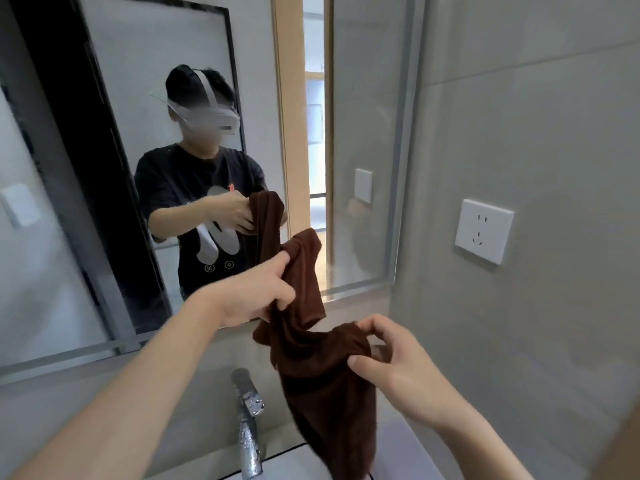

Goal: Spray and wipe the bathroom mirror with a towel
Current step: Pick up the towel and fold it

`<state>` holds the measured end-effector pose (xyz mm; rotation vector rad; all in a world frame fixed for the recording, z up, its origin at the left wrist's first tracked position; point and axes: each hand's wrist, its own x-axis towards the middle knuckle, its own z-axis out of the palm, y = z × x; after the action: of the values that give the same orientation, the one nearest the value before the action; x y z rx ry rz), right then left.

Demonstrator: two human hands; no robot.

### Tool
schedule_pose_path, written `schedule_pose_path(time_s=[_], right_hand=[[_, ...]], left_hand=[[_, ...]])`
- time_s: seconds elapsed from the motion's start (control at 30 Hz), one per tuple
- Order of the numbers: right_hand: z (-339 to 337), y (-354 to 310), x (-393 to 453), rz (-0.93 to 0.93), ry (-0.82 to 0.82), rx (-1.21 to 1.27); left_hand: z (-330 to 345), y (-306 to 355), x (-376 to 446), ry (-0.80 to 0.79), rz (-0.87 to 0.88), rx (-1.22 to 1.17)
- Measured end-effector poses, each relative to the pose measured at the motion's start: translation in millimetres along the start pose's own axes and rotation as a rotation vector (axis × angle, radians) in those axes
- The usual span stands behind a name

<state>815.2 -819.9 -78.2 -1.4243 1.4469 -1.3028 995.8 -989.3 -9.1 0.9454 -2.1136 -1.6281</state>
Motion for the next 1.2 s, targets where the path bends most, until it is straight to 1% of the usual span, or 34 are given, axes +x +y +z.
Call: schedule_pose_path(time_s=[0.07,0.13,0.23,0.3,0.33,0.4,0.47,0.53,0.57,0.63,0.67,0.73,0.8,0.9,1.0,1.07,1.13,1.2], right_hand=[[-1.7,1.0,11.5,0.014,0.012,-0.178],[0.7,-3.3,26.6,-0.012,0.082,-0.244],[11.2,-7.7,51.2,-0.012,0.146,-0.164],[21.8,-5.7,64.8,0.060,0.159,-0.090],[26.7,-3.9,68.4,0.100,0.158,-0.031],[32.2,1.7,71.7,0.170,0.113,0.119],[33.4,4.0,71.3,0.176,0.063,0.268],[29.0,2.7,73.6,0.121,0.079,0.314],[25.6,0.5,75.6,0.090,0.113,0.312],[17.3,-5.3,79.9,0.073,0.179,0.279],[12.4,-7.2,81.1,0.075,0.193,0.245],[3.1,-7.6,82.5,0.078,0.203,0.123],[-2.6,-6.2,84.0,0.069,0.211,-0.082],[-9.0,-12.1,85.3,0.051,0.238,-0.382],[-20.1,-20.6,87.9,0.017,0.352,-0.535],[-27.1,-24.4,91.9,0.033,0.407,-0.475],[-31.2,-26.8,96.0,0.081,0.423,-0.276],[-31.4,-30.5,97.8,0.098,0.430,-0.146]], left_hand=[[-7.4,10.2,1.3,-0.073,-0.056,0.178],[-8.9,22.4,-0.8,-0.126,-0.080,0.341],[-1.9,33.4,-5.8,-0.144,-0.074,0.554],[1.5,31.1,-6.0,-0.121,-0.076,0.650],[2.5,28.7,-6.2,-0.105,-0.073,0.660],[1.8,25.2,-8.3,-0.076,-0.063,0.649],[-1.8,24.9,-14.2,-0.064,-0.070,0.610],[-9.0,23.8,-20.8,-0.062,-0.089,0.543],[-13.7,22.1,-23.8,-0.064,-0.108,0.538],[-25.4,16.9,-29.8,-0.056,-0.155,0.592],[-31.8,13.9,-32.8,-0.044,-0.186,0.609],[-44.3,7.3,-38.9,0.006,-0.241,0.557],[-53.0,2.7,-44.9,0.092,-0.243,0.473],[-59.5,0.0,-48.8,0.243,-0.155,0.389],[-64.5,-0.5,-49.9,0.422,-0.029,0.361],[-69.2,2.8,-53.7,0.531,0.036,0.297],[-71.9,10.6,-59.3,0.567,0.070,0.223],[-73.0,18.2,-64.5,0.578,0.086,0.289]])
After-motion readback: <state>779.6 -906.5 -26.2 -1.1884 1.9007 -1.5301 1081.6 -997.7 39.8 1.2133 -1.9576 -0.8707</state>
